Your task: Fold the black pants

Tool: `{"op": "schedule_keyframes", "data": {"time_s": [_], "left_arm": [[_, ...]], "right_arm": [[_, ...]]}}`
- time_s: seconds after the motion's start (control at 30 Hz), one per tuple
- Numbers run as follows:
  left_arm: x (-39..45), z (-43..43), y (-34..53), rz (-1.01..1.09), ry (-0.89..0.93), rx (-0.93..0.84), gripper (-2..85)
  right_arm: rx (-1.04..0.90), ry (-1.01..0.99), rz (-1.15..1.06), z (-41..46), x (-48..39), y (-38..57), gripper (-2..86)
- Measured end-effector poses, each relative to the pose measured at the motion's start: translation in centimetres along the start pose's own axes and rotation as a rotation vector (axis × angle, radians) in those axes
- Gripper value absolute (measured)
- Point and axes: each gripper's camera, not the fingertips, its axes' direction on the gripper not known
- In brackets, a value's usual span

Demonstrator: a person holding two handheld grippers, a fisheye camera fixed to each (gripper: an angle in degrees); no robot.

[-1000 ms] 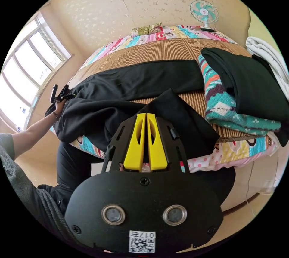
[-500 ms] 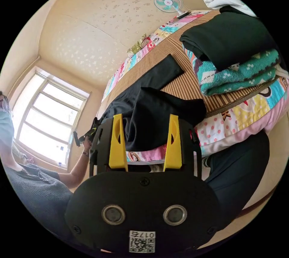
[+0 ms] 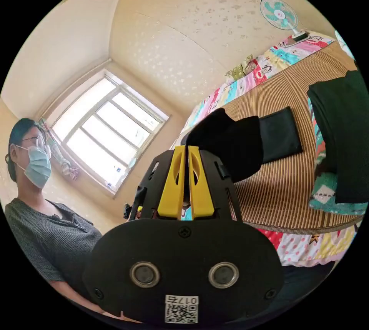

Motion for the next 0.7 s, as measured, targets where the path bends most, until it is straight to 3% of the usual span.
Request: {"op": "schedule_keyframes", "data": {"time_s": [0.1,0.2,0.23,0.33,0.4,0.47,0.6,0.7], "left_arm": [[-0.1,0.1,-2.0,-0.029,-0.015,-0.007,16.0],[0.8,0.4,-4.6,-0.004,-0.08,0.033,15.7],[1.0,0.6,-5.2,0.0,-0.109,0.034,15.6],[1.5,2.4,-8.2,-0.019,-0.214,-0.011,14.0],[2.7,3.4,-9.2,-0.044,-0.282,-0.077,9.3],[4.4,2.7,-9.2,0.033,-0.226,-0.114,4.6],[7.4,-4.6,-6.0,0.143,-0.151,0.03,3.4],[5.6,-7.5,-3.8,0.076,-0.158,0.065,2.3]], "right_arm": [[0.104,0.066,0.138,-5.7,2.8,3.5,0.4],[0.176,0.267,0.608,-11.4,9.6,9.3,0.2],[0.207,0.235,0.728,-13.0,11.7,11.8,0.2],[0.272,0.071,0.81,-13.9,13.8,15.7,0.3],[0.218,0.05,0.859,-12.9,14.4,16.5,0.5],[0.165,0.025,0.856,-11.7,14.6,16.3,0.9],[0.049,-0.006,0.782,-8.8,15.0,14.3,3.7],[-0.072,0.053,0.812,-6.2,16.5,13.3,9.4]]}}
